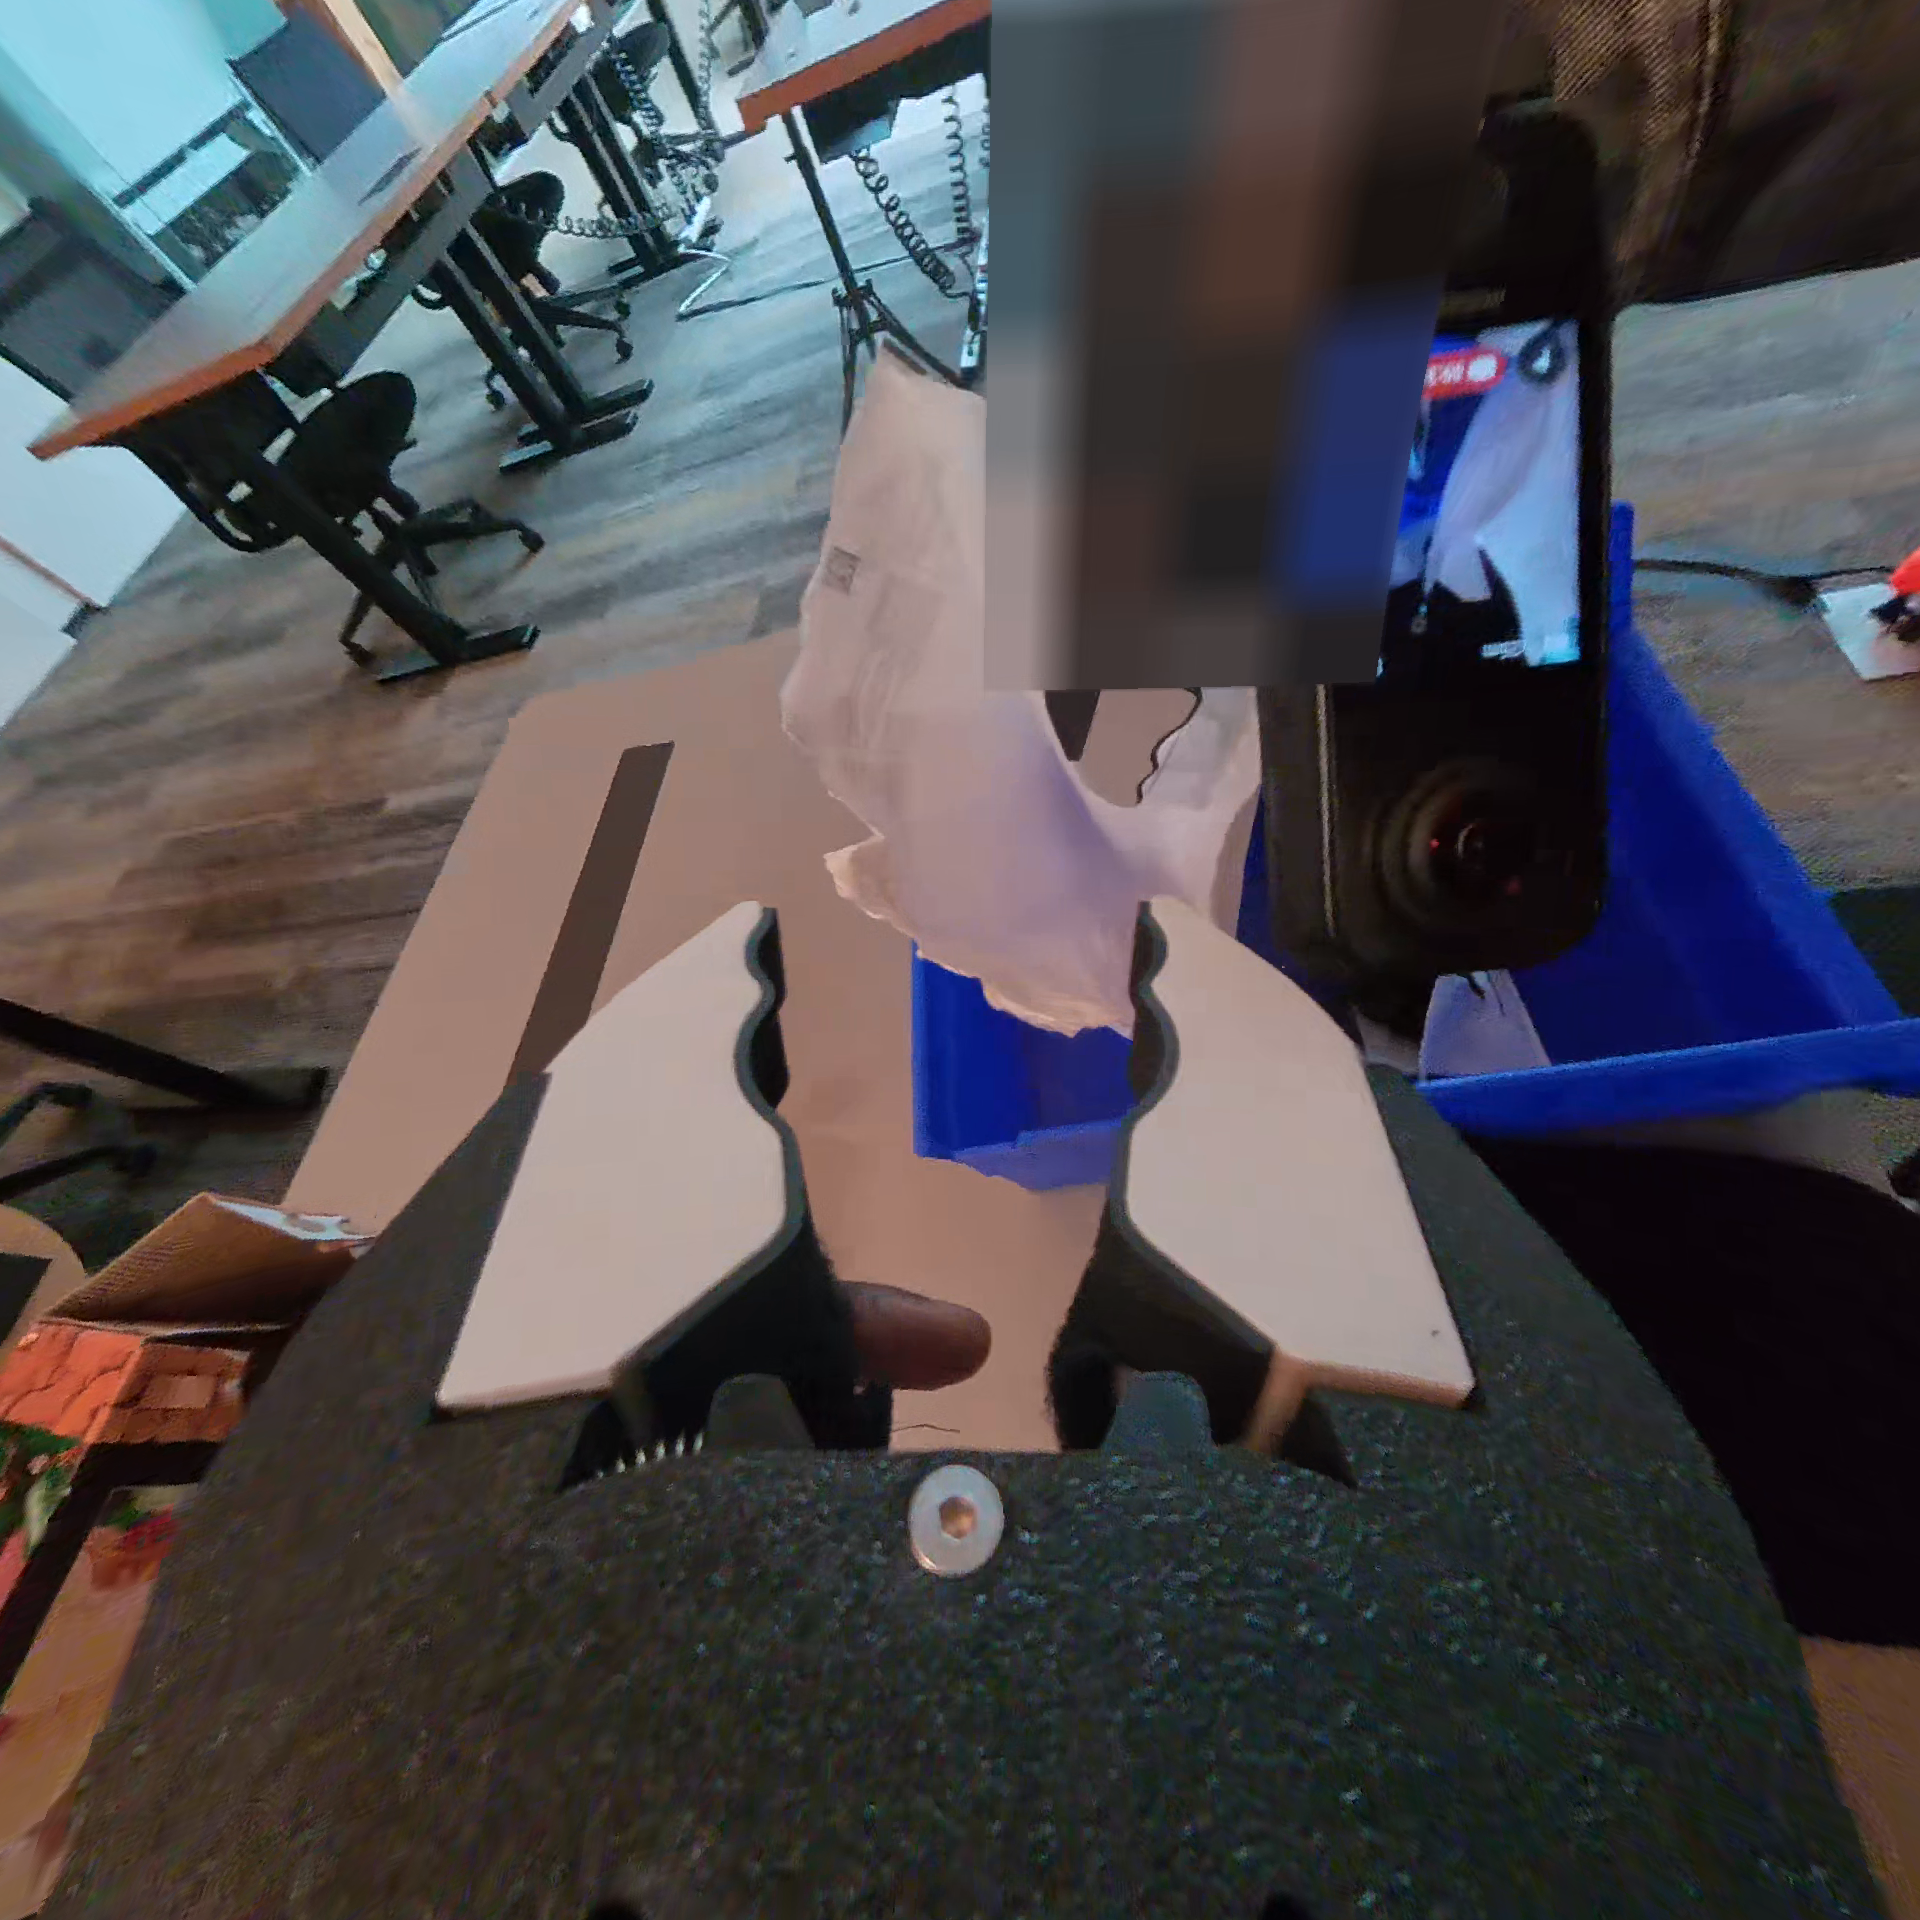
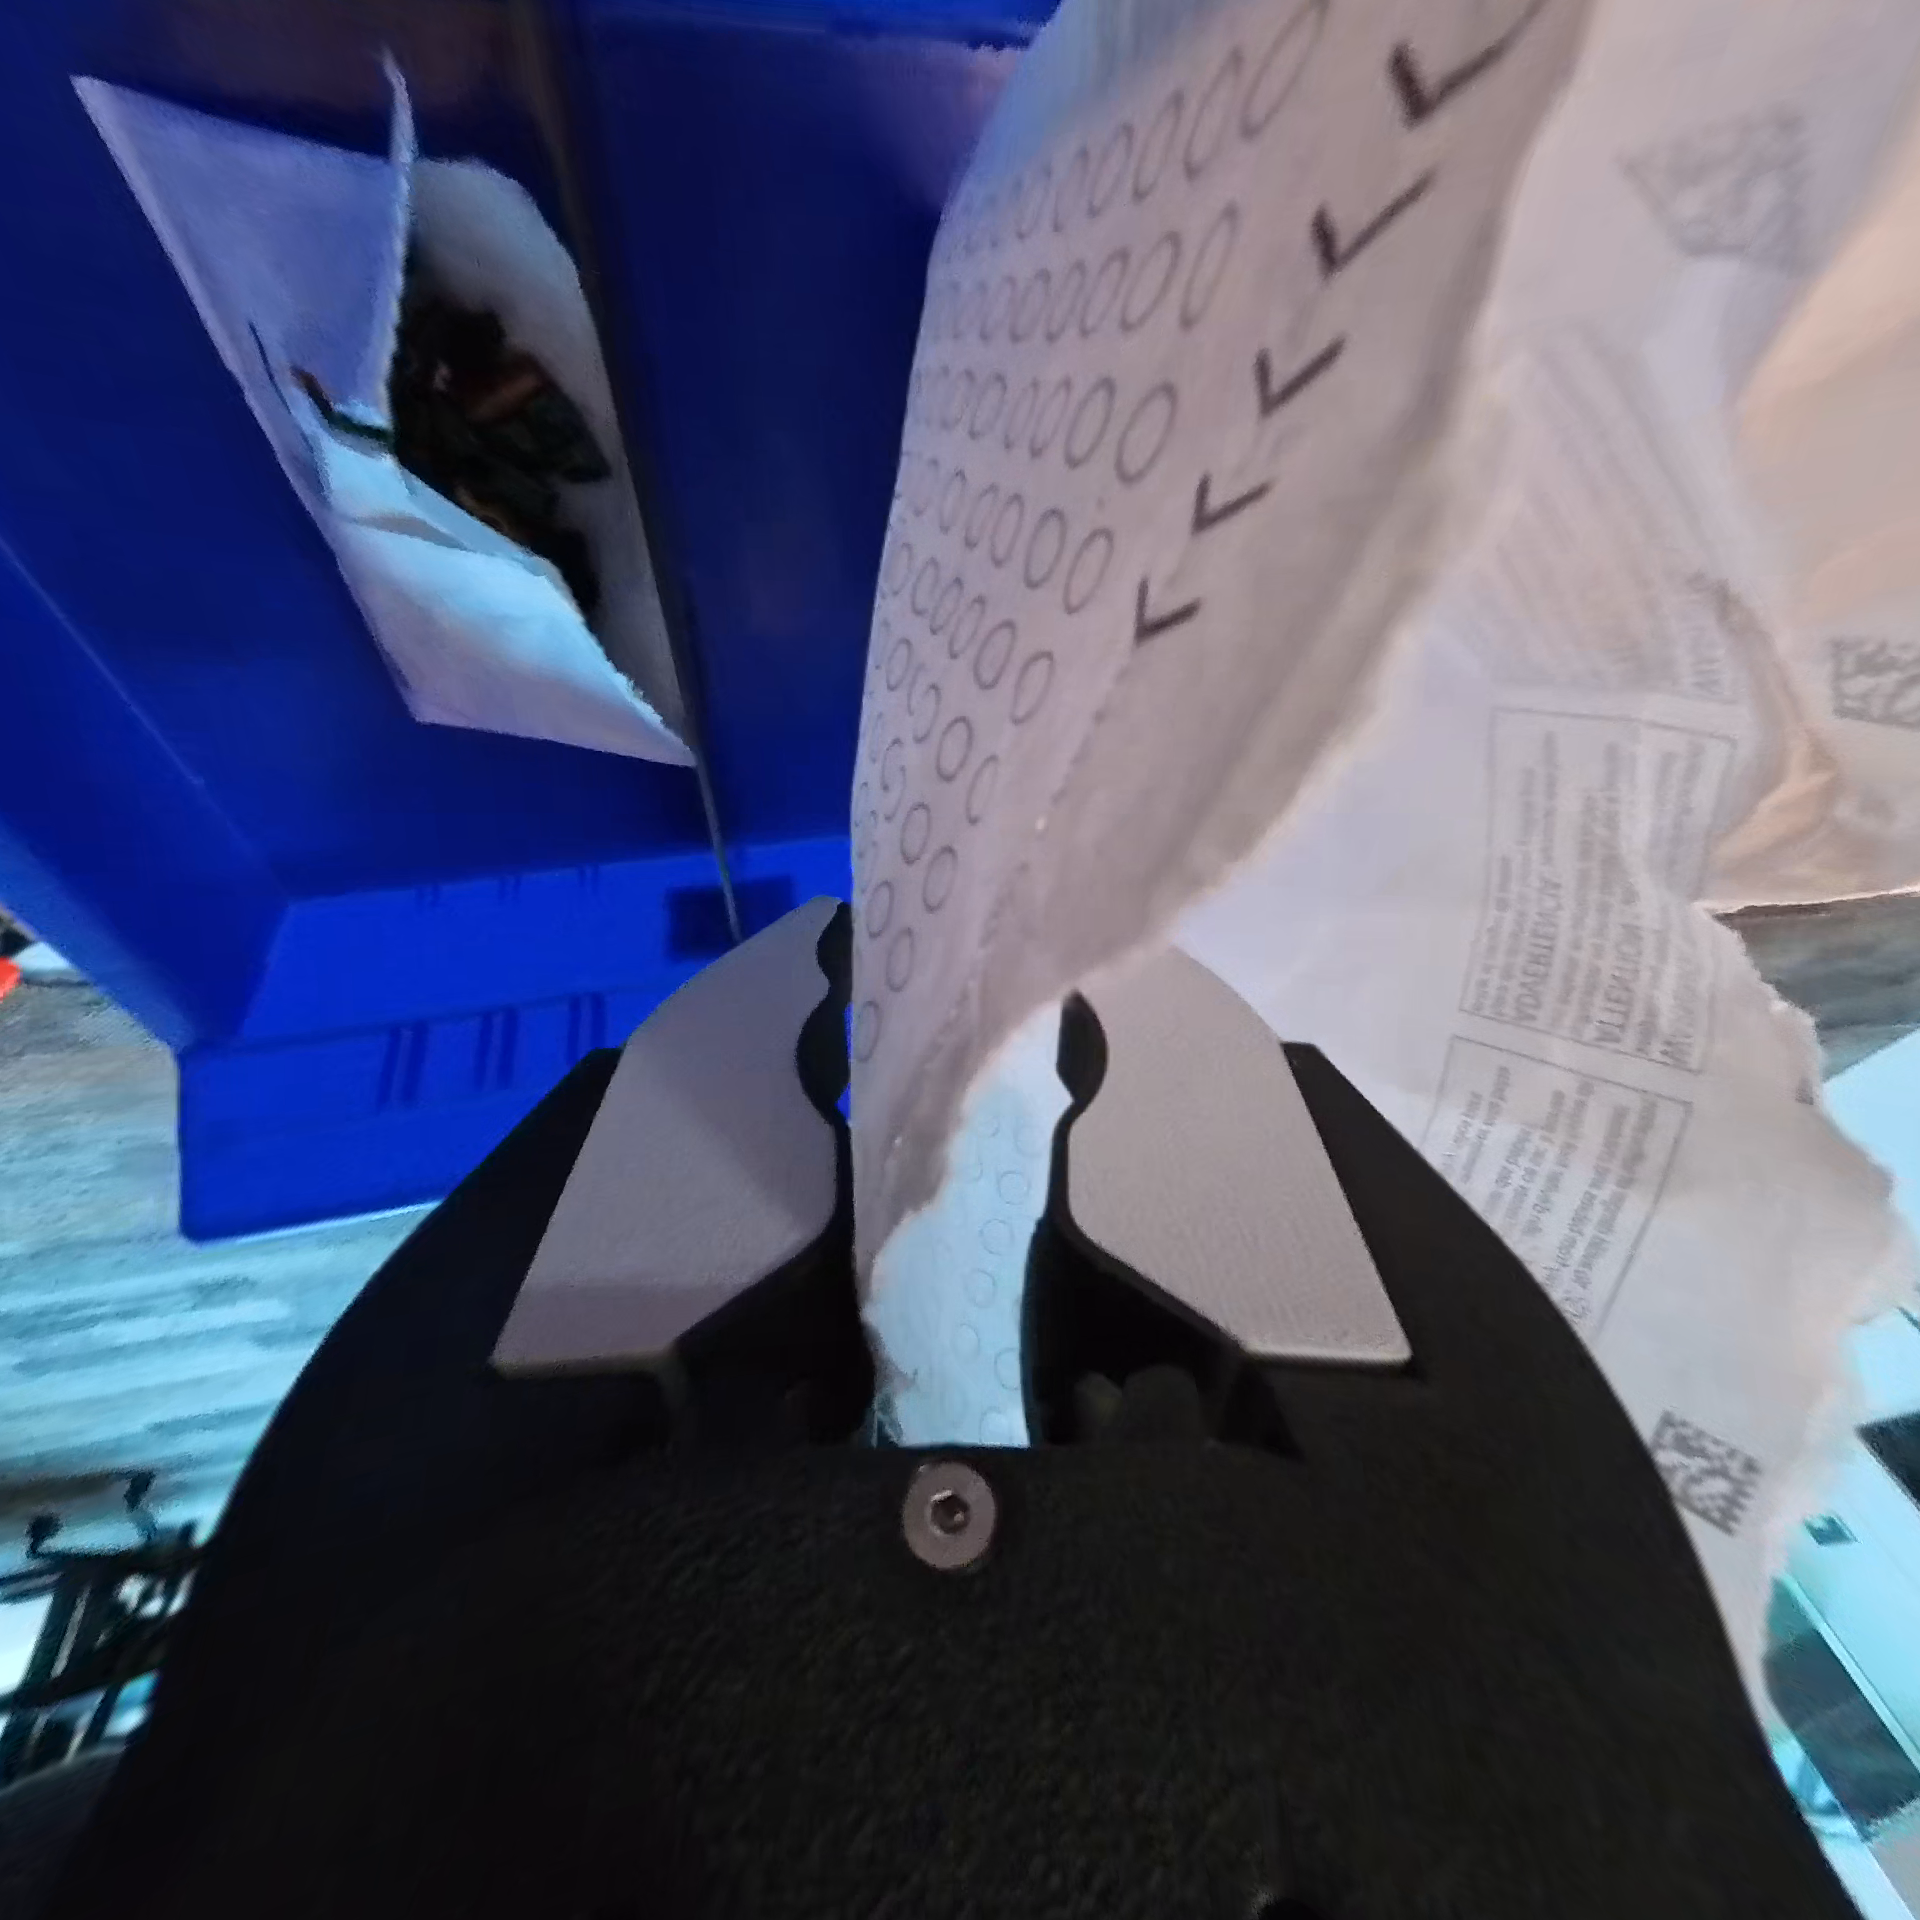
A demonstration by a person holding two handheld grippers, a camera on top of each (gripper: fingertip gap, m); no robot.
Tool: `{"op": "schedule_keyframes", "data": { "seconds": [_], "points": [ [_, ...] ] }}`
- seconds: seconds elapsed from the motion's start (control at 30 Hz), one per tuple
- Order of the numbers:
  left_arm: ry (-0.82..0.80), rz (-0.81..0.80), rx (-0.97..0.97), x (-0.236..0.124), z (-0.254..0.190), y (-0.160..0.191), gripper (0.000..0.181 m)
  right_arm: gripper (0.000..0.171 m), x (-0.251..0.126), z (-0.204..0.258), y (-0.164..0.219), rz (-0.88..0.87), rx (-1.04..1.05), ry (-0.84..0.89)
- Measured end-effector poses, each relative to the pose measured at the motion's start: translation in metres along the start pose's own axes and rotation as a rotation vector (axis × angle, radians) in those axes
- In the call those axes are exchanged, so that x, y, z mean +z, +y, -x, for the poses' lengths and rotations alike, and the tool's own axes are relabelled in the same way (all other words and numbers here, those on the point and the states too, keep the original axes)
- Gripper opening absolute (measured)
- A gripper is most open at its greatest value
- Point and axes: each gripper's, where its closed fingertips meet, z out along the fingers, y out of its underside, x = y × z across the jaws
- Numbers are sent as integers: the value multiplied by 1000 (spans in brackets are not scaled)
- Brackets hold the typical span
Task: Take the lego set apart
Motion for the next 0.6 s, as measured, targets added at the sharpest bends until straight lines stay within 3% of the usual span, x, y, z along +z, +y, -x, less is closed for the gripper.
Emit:
{"op": "schedule_keyframes", "data": {
  "seconds": [0.13,0.23,0.4,0.6],
  "points": [
    [-143,125,32,29,7,26,47,48,-13,-8,-16,-76,-21,155],
    [-98,194,24,52,0,43,42,50,-16,-9,-20,-111,-54,236],
    [-71,337,41,75,5,74,31,52,-48,-14,-35,-392,-6,348],
    [-15,304,-1,74,5,72,30,52,-113,-26,14,-623,207,499]
  ]
}}
